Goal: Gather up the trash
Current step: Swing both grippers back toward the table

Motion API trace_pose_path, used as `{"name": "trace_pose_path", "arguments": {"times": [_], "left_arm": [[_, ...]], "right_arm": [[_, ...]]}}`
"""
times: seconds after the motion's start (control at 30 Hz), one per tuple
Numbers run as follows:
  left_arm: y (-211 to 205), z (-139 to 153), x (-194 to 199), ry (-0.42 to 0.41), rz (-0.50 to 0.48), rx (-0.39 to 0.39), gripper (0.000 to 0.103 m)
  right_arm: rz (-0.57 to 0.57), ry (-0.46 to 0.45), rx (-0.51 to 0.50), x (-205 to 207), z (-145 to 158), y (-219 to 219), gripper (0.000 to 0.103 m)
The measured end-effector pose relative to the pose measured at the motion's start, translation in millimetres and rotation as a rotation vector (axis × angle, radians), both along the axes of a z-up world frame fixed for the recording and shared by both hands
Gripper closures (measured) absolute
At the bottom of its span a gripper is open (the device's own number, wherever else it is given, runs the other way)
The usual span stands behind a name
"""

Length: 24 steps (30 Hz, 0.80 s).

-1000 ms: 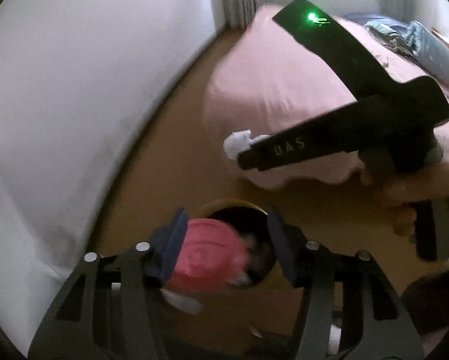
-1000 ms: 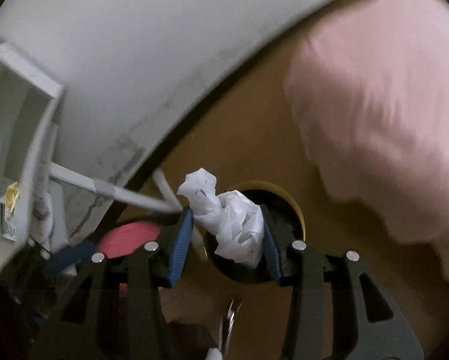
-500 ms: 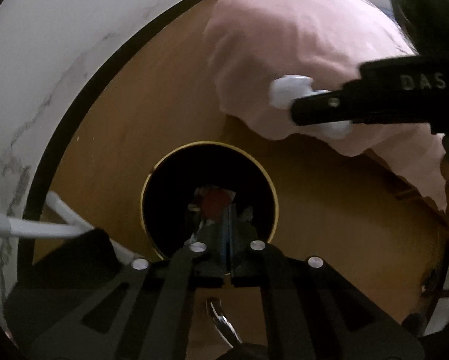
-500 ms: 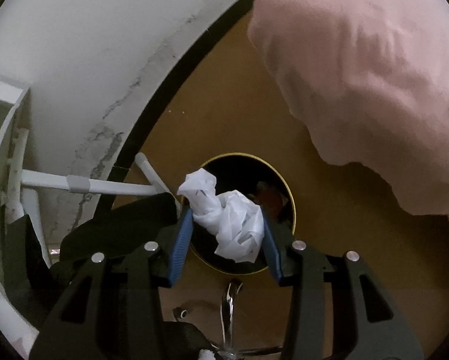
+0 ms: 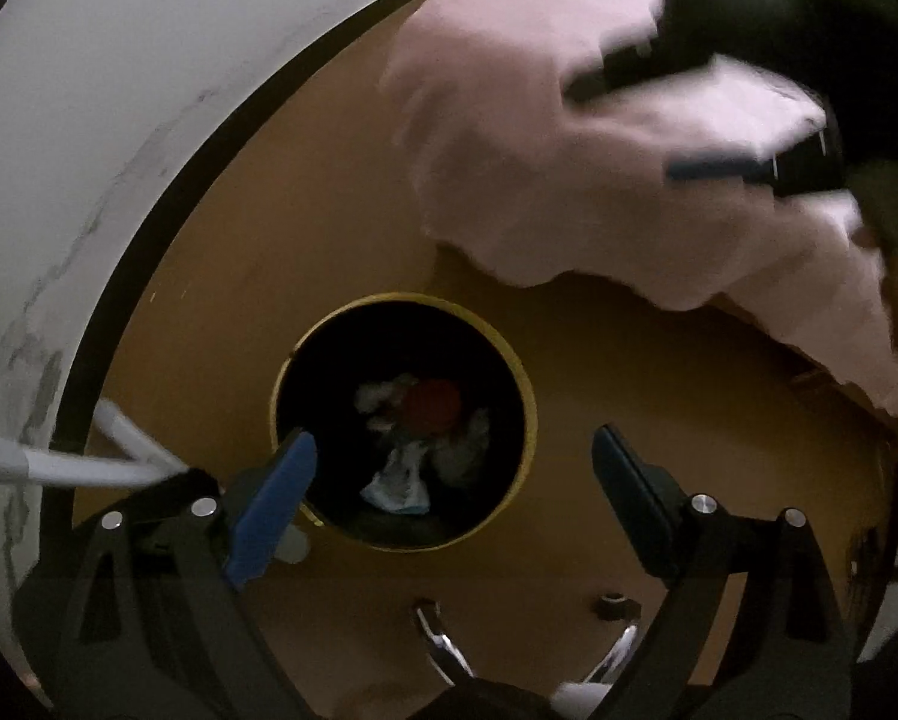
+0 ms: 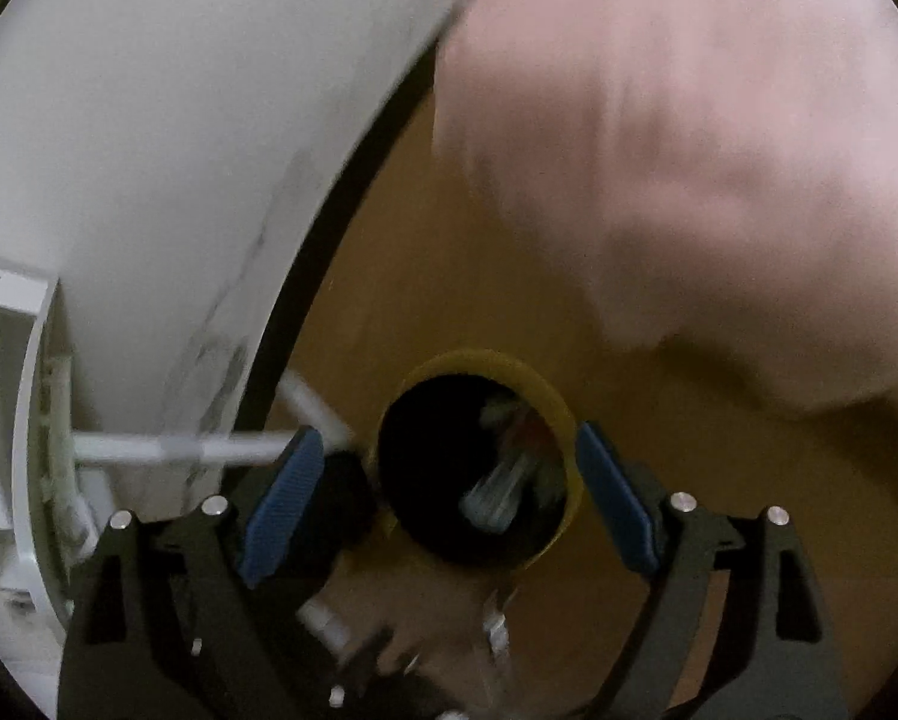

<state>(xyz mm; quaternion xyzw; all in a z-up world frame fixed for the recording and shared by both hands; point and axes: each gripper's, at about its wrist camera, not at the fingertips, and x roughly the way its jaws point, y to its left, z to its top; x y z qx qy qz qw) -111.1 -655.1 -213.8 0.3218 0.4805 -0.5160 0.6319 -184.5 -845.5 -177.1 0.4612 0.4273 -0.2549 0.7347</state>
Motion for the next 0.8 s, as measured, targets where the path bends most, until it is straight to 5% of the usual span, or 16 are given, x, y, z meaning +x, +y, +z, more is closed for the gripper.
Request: {"name": "trace_pose_path", "arguments": {"times": [0.2,0.3,0.37,0.47,0.8], "left_arm": [[9,121,-45,-0.039,-0.157,-0.252,0.011],[41,199,-50,-0.165,-0.172,-0.434,0.007],[69,240,-41,-0.247,-0.132,-0.529,0.007],[112,276,-5,-0.353,0.012,-0.566,0.007],[333,276,162,-0.46,0.742,-0.406,0.007]], "right_arm": [[-0.141,0.025,-0.573,-42,140,15,0.007],[-0.227,-0.036,-0.775,-58,196,41,0.007],[-0.257,-0.078,-0.829,-60,216,59,0.007],[-0.225,-0.166,-0.811,-51,231,81,0.007],[0.272,-0.279,-0.707,108,232,209,0.007]]}}
